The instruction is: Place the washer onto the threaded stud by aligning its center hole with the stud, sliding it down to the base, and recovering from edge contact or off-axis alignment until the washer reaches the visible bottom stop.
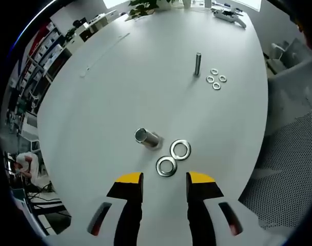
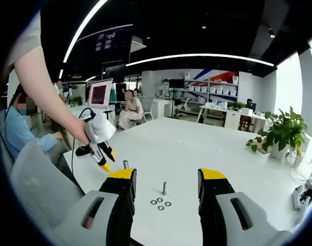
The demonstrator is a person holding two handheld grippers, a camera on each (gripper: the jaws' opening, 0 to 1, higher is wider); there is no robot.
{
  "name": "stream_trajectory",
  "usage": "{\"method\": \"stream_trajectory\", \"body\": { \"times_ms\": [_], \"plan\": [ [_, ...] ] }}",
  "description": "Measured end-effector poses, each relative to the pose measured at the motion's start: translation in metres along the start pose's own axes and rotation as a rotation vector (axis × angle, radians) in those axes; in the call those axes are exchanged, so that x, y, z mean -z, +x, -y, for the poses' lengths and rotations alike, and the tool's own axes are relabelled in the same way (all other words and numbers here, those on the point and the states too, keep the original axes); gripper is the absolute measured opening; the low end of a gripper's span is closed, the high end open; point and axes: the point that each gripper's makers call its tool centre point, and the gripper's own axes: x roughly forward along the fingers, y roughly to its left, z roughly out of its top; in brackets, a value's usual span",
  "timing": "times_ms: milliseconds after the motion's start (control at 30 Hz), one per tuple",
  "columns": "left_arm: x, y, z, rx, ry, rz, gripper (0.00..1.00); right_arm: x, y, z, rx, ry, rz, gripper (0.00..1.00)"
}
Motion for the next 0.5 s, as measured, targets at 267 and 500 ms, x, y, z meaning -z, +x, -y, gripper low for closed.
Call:
{"method": "stream_trajectory", "body": {
  "times_ms": [267, 500],
  "plan": [
    [0.0007, 0.0026, -0.0032, 0.007, 0.006, -0.012, 0.32, -0.0009, 0.0007, -0.0028, -0.008, -0.008, 0.001, 0.5],
    [0.0021, 0.0056, -0.0069, 0.008, 0.015, -0.023, 0.32, 0.0012, 0.0008, -0.0032, -0.006, -0.015, -0.009, 0.5]
  ]
}}
